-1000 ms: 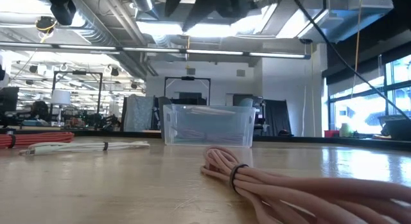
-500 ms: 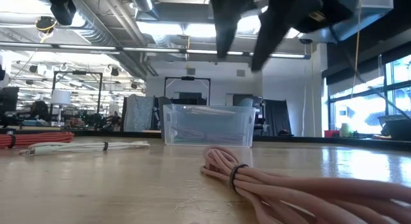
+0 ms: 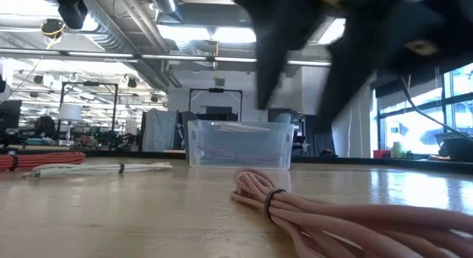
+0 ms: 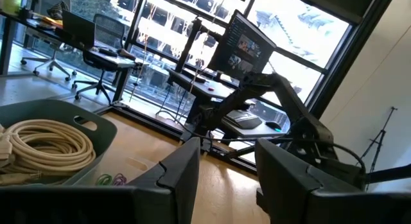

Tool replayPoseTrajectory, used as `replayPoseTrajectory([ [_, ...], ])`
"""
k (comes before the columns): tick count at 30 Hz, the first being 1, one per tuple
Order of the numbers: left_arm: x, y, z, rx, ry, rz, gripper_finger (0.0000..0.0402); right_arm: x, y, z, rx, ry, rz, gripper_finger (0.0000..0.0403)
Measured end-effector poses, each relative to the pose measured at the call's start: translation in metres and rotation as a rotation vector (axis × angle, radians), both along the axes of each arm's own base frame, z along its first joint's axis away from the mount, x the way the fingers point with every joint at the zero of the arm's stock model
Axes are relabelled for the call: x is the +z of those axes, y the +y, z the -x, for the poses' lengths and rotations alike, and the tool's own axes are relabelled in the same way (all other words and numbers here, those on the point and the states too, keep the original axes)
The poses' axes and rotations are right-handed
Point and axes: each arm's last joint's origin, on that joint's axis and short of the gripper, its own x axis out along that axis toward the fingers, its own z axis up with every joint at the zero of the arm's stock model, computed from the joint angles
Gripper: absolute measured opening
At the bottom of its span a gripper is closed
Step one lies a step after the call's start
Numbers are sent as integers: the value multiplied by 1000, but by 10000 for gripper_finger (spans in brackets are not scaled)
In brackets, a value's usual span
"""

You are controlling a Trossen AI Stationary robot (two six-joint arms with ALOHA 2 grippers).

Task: Pick & Place USB Port
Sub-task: Put the pink charger cable into the transparent bin

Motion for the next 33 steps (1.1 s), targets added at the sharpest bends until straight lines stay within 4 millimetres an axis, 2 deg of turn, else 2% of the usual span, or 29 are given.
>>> replayPoseTrajectory([
  [6,0,0,0,0,0,0,143,-23,15,12,-33,-10,-37,161],
  [11,0,0,0,0,0,0,143,-47,20,10,-36,-64,-79,161],
  [16,0,0,0,0,1,0,143,-62,19,2,11,-84,-69,157],
  [19,0,0,0,0,1,0,143,-68,16,-4,38,-94,-64,130],
  [23,0,0,0,0,1,0,143,-70,9,-8,68,-118,-20,40],
  [25,0,0,0,0,0,0,143,-63,8,-13,61,-192,77,17],
  [27,0,0,0,0,0,0,143,-58,4,-19,15,-257,221,16],
  [29,0,0,0,0,1,0,143,-42,-1,-27,-2,-347,388,10],
  [33,0,0,0,0,0,0,143,32,-6,-45,81,-521,644,7],
])
